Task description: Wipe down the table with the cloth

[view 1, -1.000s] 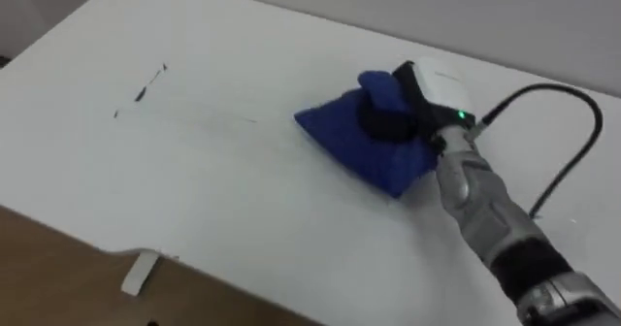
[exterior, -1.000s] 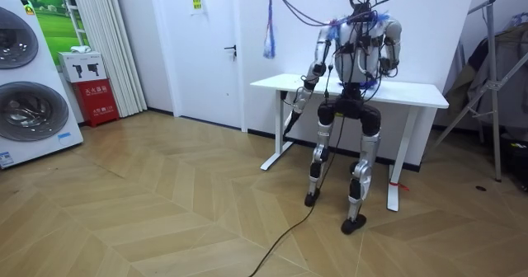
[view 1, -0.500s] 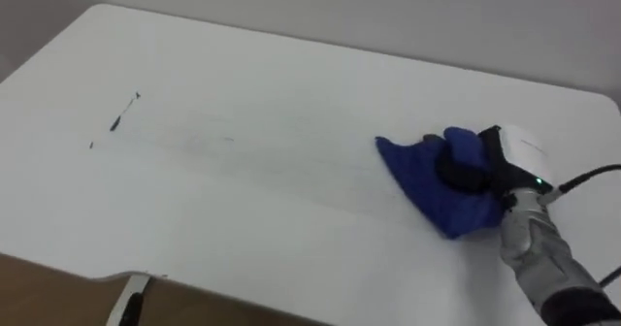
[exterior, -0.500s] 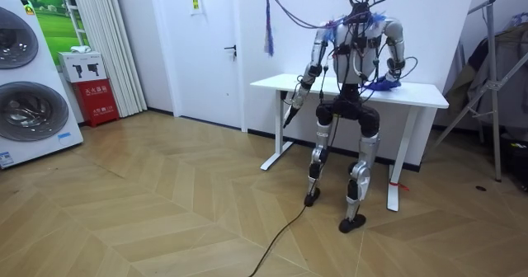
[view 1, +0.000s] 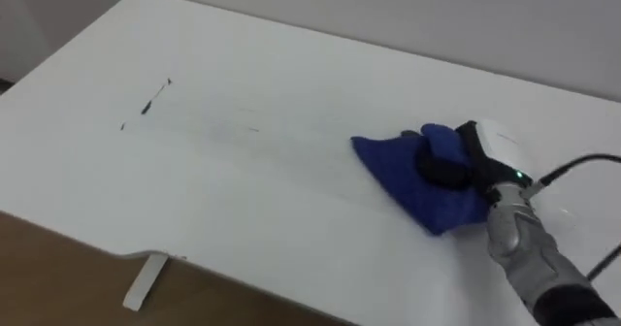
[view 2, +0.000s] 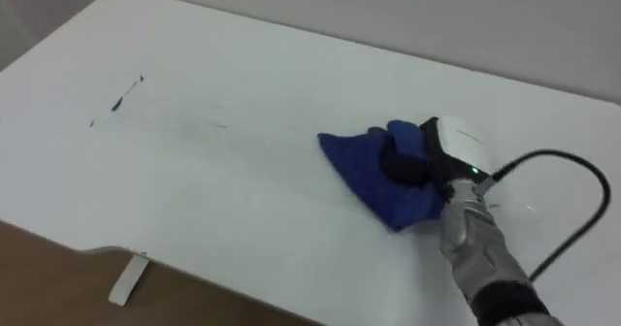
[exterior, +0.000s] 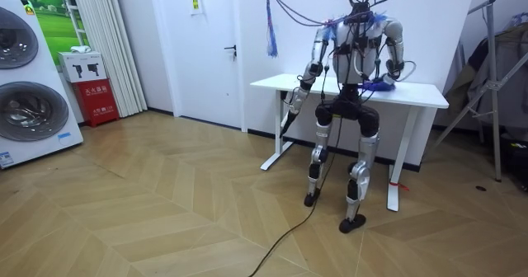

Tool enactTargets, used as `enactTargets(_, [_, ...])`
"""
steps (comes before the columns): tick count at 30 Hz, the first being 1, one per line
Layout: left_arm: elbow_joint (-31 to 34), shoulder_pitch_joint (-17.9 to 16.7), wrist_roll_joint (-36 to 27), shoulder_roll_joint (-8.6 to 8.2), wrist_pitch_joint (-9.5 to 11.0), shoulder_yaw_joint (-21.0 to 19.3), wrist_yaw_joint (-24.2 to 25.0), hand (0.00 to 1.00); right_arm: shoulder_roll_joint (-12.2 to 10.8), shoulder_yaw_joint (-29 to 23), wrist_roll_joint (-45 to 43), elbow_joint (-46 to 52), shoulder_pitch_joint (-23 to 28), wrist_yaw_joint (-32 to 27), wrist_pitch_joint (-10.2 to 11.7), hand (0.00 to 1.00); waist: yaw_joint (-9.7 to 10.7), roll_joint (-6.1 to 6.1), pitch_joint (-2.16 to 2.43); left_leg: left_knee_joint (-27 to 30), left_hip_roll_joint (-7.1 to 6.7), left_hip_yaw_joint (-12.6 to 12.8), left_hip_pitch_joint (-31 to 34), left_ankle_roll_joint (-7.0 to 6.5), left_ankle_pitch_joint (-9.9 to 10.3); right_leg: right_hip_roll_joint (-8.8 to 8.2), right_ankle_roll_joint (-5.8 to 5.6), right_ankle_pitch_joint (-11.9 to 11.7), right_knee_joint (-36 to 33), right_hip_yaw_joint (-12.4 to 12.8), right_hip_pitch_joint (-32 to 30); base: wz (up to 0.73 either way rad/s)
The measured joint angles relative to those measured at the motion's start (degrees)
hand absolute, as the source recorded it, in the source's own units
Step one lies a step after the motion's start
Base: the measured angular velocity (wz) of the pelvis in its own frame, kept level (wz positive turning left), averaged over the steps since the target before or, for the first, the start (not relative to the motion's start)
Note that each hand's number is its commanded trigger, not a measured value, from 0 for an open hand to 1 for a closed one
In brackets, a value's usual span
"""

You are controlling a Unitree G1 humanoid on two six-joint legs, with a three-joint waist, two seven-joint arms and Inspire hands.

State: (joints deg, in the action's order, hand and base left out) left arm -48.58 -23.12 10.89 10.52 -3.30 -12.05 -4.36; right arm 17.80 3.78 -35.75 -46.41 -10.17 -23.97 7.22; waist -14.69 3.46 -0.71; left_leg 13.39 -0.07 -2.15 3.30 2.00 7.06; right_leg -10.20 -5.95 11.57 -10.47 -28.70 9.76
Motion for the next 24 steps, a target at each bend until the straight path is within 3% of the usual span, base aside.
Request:
enactTargets(2, [0.0,-0.2,0.0,0.07,0.0,-1.3,0.0,0.0,0.4,-3.9,0.2,-0.3,3.4,-1.5,1.0,1.0,2.5,-0.34,0.26,0.2,-0.36,-0.3,-0.7,-0.22,0.2,-0.29,-0.24,0.1,0.0,-0.7,1.3,0.1])
enactTargets(3, [0.0,-0.2,0.1,0.16,0.4,-1.3,0.0,0.0,0.6,-5.5,0.3,-0.3,4.7,-2.0,0.9,1.0,3.2,-0.52,0.7,0.2,-0.52,-0.4,-1.1,-0.35,0.2,-0.48,-0.34,0.1,-0.1,-1.0,1.8,0.0])
enactTargets(5, [0.1,1.1,0.0,0.17,1.1,-1.1,0.0,0.0,1.0,-6.3,1.7,-0.7,5.9,-2.7,0.7,1.0,3.9,-0.69,0.72,0.3,-0.61,-0.4,-1.6,-0.42,0.4,-0.6,-0.57,0.2,-0.1,-1.0,2.3,-0.08])
enactTargets(6, [0.2,2.7,-0.1,0.2,1.2,-0.4,-0.2,0.0,1.0,-6.1,2.4,-0.8,5.9,-2.8,0.3,1.0,4.2,-0.72,0.74,0.6,-0.55,-0.3,-1.6,-0.39,0.4,-0.62,-0.57,0.2,-0.4,-0.8,2.2,-0.15])
enactTargets(8, [0.2,4.9,-0.1,0.07,1.1,1.7,-0.2,0.0,0.6,-5.0,2.3,0.1,4.9,-2.7,-2.4,1.0,3.5,-1.04,0.75,1.6,-0.31,0.4,-1.5,-0.29,0.9,-0.7,-0.65,0.3,-1.0,0.0,1.9,-0.21])
enactTargets(10, [0.2,8.3,-0.3,-0.01,1.1,4.4,-0.7,0.0,-0.6,-1.3,1.5,0.6,1.2,-0.9,-7.3,1.0,1.0,-0.86,0.67,3.6,0.18,2.5,-0.6,-0.53,2.0,-1.88,-0.3,1.7,-4.7,1.9,-1.0,-0.44])
enactTargets(12, [0.1,10.2,-1.5,0.01,1.1,6.6,-1.2,0.0,-2.1,3.3,0.0,1.6,-2.7,2.0,-9.2,1.0,-0.2,-0.56,0.58,4.6,0.32,3.7,0.0,-0.84,2.5,-2.68,-0.17,1.9,-6.9,2.5,-2.6,-0.43])
enactTargets(13, [-0.3,11.6,-1.9,-0.11,1.3,7.6,-1.2,0.0,-4.1,6.4,-1.5,2.3,-5.5,3.6,-10.1,1.0,-2.1,-0.18,0.34,5.2,0.44,4.7,0.2,-1.24,2.8,-3.45,-0.17,1.9,-9.5,2.4,-3.8,-0.55])
enactTargets(14, [-1.6,12.9,-2.2,-0.11,1.4,8.6,-1.2,0.0,-5.8,10.4,-3.9,3.1,-8.8,5.2,-10.6,1.0,-4.4,-0.6,-0.1,6.1,0.98,6.0,0.8,-1.48,3.4,-4.39,-0.08,1.9,-13.3,1.3,-5.9,-0.52])
enactTargets(15, [-2.0,13.3,-2.4,-0.08,1.4,8.9,-1.2,0.0,-6.4,12.3,-5.3,3.2,-10.9,6.3,-10.5,1.0,-5.1,-0.88,-0.42,6.8,1.29,6.6,1.1,-1.59,3.7,-4.94,0.16,1.8,-15.2,0.7,-6.9,-0.43])
enactTargets(16, [-2.3,13.9,-2.5,-0.06,1.3,9.0,-1.3,0.0,-9.2,14.9,-6.6,3.2,-14.4,7.8,-9.8,1.0,-6.4,-1.29,-1.17,7.8,1.61,7.0,1.4,-1.87,4.2,-6.02,0.91,1.3,-18.6,-0.5,-8.4,-0.1])
enactTargets(17, [-2.1,14.7,-2.6,0.06,1.3,9.3,-1.4,0.0,-11.1,16.4,-7.7,3.1,-16.7,8.4,-8.8,1.0,-7.4,-1.16,-1.54,8.6,2.1,6.8,2.2,-2.4,4.7,-7.5,1.28,0.6,-21.8,-2.3,-10.1,0.05])
enactTargets(19, [-2.1,14.8,-2.4,0.46,1.3,10.0,-1.7,0.0,-11.9,17.8,-9.5,2.1,-18.9,9.0,-6.9,1.0,-10.2,-1.14,-1.63,9.6,2.32,5.9,3.6,-3.05,5.2,-8.93,1.71,-1.1,-25.2,-4.3,-12.1,0.26])
enactTargets(21, [-2.8,14.2,-2.4,1.57,1.2,10.0,-1.8,0.0,-11.9,17.4,-9.4,0.7,-19.3,9.0,-6.3,1.0,-12.3,-1.19,-1.65,10.4,2.84,4.5,4.4,-3.56,5.6,-10.2,2.04,-3.6,-28.2,-4.5,-13.4,0.31])
enactTargets(22, [-3.2,12.8,-2.5,2.82,1.2,9.9,-1.8,0.0,-11.9,17.4,-9.2,-0.4,-19.0,9.0,-6.2,1.0,-13.0,-0.91,-1.5,10.5,3.04,4.4,4.6,-3.76,5.8,-11.21,1.72,-4.9,-29.4,-4.2,-14.1,0.21])
enactTargets(24, [-3.3,11.3,-2.5,3.8,1.0,8.8,-1.8,0.0,-10.6,17.4,-7.3,-1.8,-18.4,7.9,-5.4,1.0,-13.1,-0.59,-1.32,10.9,3.67,4.0,5.0,-3.77,6.2,-12.77,1.08,-4.7,-29.1,-3.9,-14.5,0.03])
